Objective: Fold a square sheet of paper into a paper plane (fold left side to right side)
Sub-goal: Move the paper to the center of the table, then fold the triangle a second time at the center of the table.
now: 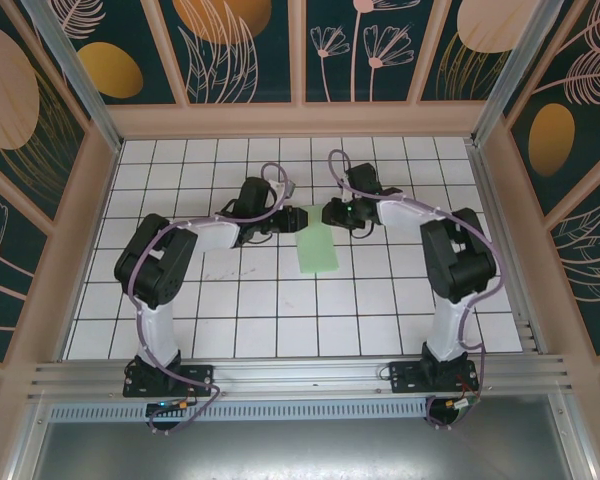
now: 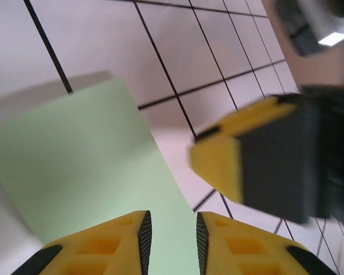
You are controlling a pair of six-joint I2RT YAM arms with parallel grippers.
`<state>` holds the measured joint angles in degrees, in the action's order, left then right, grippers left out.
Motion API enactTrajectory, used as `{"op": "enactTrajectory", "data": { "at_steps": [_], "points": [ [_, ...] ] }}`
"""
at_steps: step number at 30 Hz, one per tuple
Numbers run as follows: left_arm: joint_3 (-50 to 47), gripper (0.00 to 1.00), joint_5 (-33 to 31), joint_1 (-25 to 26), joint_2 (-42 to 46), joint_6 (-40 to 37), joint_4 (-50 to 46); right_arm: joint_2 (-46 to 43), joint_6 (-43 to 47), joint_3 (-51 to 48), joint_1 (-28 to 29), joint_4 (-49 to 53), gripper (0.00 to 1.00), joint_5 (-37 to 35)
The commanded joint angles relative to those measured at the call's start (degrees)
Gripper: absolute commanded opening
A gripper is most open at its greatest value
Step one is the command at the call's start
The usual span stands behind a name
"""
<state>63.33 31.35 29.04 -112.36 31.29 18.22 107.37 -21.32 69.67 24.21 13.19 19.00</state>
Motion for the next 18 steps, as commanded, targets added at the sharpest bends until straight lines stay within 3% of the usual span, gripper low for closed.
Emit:
{"op": "enactTrajectory", "data": {
  "at_steps": [1,9,18],
  "points": [
    [4.13,0.31,-2.72,-0.04,-3.74,1.71,-1.16,-5.48,0.15,-4.33,-0.04,-1.54,0.36,-1.98],
    [8.24,0.31,-7.12,-0.99,-8.45,1.32,-4.39,-10.65,-1.90,-13.25,-1.25,-4.78,0.43,6.36],
    [9.07,0.31,-5.59,-1.13,-11.65,0.71,-3.88,-12.04,-4.25,-17.99,-4.21,-7.46,0.47,13.25]
  ]
}}
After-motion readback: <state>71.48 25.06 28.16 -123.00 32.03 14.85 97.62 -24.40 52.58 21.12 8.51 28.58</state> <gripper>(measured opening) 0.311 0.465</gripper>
